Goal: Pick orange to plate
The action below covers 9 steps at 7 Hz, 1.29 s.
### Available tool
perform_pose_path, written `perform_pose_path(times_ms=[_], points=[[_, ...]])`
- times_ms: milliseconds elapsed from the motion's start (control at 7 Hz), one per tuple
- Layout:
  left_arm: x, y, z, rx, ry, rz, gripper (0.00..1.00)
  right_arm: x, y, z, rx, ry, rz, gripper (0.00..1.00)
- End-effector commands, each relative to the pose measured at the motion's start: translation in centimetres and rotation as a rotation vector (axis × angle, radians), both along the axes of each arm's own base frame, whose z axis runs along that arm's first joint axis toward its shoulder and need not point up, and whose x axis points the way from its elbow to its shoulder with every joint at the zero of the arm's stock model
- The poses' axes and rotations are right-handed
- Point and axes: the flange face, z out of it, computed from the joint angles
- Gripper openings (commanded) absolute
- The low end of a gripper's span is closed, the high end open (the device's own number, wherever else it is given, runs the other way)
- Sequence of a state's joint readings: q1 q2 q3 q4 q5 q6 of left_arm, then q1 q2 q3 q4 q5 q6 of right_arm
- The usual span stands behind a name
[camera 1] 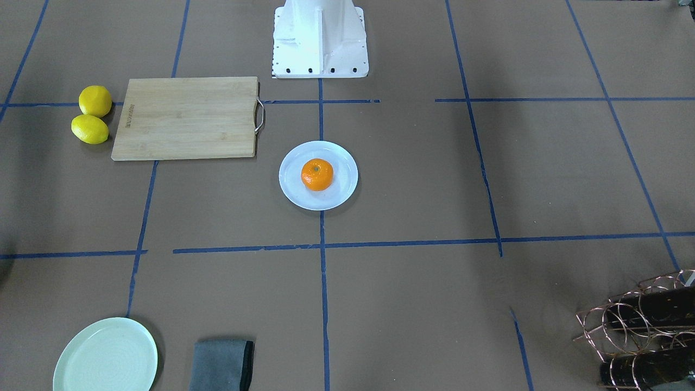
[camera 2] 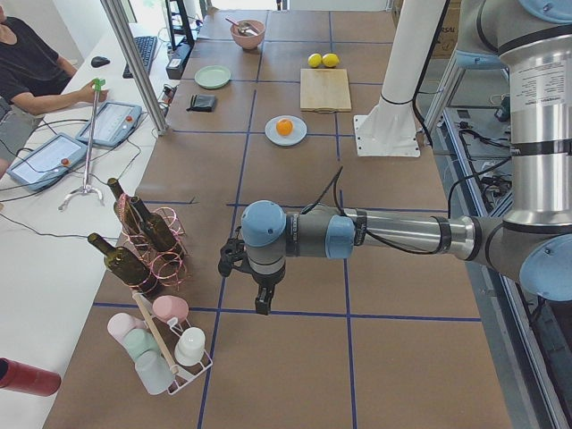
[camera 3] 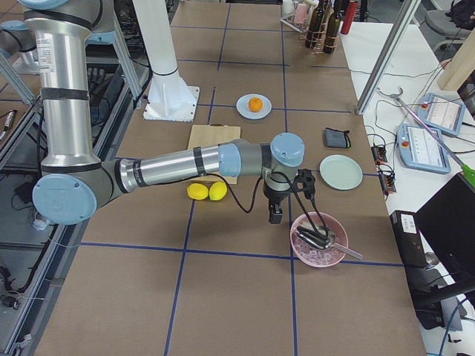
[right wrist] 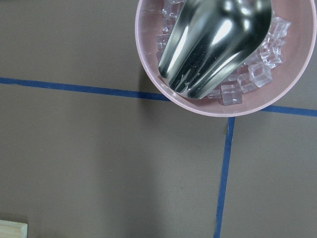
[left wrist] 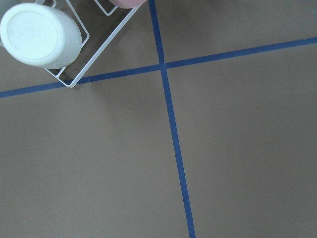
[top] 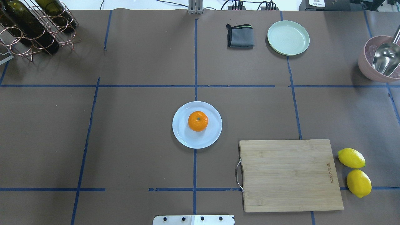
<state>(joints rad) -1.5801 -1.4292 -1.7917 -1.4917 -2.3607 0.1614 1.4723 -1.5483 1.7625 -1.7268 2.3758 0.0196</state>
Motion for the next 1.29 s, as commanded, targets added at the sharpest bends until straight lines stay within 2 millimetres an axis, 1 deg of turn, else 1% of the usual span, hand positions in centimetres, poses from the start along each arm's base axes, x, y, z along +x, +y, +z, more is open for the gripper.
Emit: perform_pose_path(times_ms=[0,429,571,714,1143], points=[[0.0,-0.2,-0.4,0.002,0.0,0.001,1.0,-0.1,-0.4,2.1,0.012,-0.002,0.0,1.0],[0.0,-0.2,-0.3,0.001,0.002,0.001,1.0,-0.1,-0.8,1.7,0.042,0.008,-0.001,1.0],[0.0,-0.2,-0.2,-0.002,0.003,0.001,1.0,0.2,-1.8,0.1,0.075,0.059,0.005,1.0],[0.1,-0.2,-0.1,-0.002,0.003,0.002,1.0,0.3,-2.2,-0.1,0.056,0.08,0.005,1.0],[0.1,-0.3,-0.2,0.002,0.005,0.004,1.0,0.0,-2.0,-0.3,0.047,0.036,0.001,1.0]])
